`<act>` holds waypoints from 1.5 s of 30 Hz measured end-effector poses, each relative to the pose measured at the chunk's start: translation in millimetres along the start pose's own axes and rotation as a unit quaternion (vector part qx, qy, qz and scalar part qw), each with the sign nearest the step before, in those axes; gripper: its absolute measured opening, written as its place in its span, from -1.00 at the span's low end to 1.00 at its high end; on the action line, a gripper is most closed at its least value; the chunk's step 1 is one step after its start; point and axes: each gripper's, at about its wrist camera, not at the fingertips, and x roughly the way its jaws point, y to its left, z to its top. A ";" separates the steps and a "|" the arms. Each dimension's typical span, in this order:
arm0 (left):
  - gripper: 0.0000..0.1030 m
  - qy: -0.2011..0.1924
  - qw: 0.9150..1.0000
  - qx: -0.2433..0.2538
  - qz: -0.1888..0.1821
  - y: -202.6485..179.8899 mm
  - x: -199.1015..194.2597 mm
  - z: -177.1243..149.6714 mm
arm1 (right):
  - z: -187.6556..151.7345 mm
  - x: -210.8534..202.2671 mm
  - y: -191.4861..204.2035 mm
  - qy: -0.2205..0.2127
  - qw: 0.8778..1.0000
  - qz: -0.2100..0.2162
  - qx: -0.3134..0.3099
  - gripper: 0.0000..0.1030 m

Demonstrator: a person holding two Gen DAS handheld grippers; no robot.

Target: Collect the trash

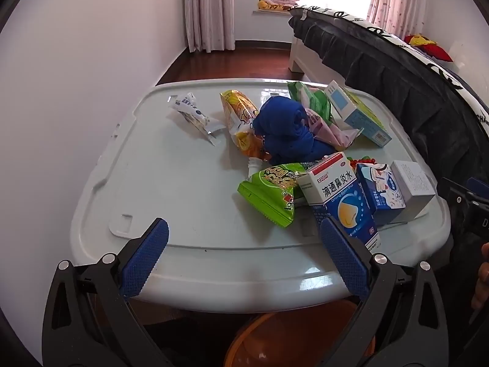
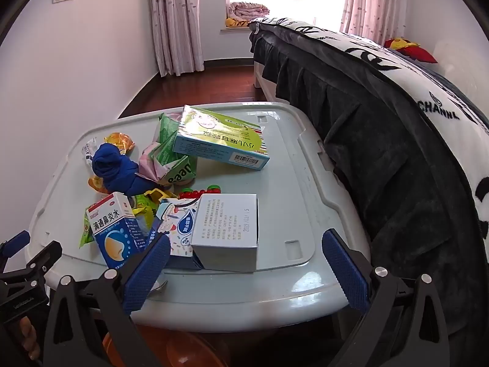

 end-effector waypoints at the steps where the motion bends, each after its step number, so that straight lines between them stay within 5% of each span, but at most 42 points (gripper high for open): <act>1: 0.87 -0.001 1.000 0.002 0.003 -2.6 3.0 -2.1 | 0.0 0.1 -0.1 0.000 1.000 0.001 0.000 0.90; 5: 0.87 -0.002 1.000 -0.007 -0.020 5.0 -0.2 -2.4 | 0.3 -0.6 0.2 0.000 1.000 0.001 -0.001 0.90; 45: 0.87 -0.008 1.000 -0.005 -0.012 2.3 0.9 -5.0 | 0.1 4.8 -4.6 0.010 1.000 -0.003 -0.003 0.90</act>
